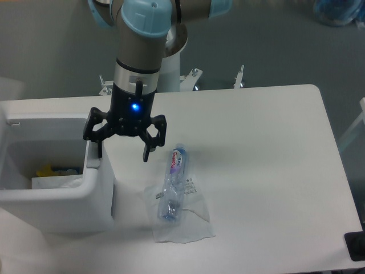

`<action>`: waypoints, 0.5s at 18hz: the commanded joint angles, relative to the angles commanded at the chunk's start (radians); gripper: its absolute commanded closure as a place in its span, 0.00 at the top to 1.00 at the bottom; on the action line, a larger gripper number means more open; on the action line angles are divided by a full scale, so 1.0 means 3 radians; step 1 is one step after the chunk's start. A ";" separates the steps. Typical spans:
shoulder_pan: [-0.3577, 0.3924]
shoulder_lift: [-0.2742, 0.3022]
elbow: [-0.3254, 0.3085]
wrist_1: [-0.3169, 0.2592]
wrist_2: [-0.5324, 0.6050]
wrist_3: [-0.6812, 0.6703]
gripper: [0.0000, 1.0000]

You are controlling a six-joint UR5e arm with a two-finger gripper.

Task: Open the trash can
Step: 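Lift the gripper up away from the opened trash can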

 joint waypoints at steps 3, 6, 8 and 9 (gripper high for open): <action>0.0005 0.0031 0.0178 -0.0010 -0.0010 0.0025 1.00; 0.0076 0.0036 0.0327 0.0000 0.0000 0.0204 1.00; 0.0199 0.0046 0.0393 0.0005 0.0030 0.0449 1.00; 0.0245 0.0051 0.0419 0.0000 0.0081 0.0577 1.00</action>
